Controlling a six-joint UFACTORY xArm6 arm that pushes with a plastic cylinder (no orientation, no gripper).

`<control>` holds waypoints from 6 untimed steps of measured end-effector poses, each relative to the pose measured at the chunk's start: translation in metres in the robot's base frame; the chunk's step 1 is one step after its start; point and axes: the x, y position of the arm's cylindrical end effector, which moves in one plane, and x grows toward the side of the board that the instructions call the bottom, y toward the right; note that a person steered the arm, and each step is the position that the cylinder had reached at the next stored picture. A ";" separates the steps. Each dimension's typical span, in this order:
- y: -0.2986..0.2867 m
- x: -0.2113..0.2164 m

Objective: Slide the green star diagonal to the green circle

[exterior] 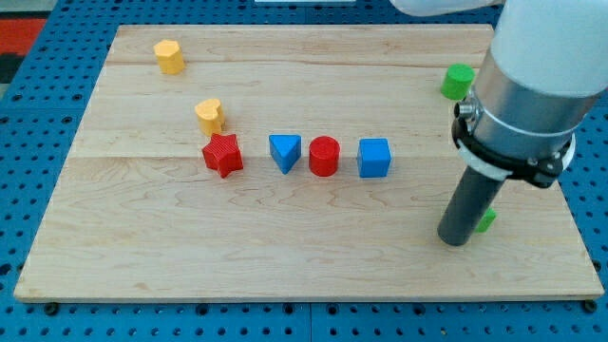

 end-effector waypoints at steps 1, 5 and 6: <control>0.016 -0.020; 0.061 -0.060; 0.076 -0.063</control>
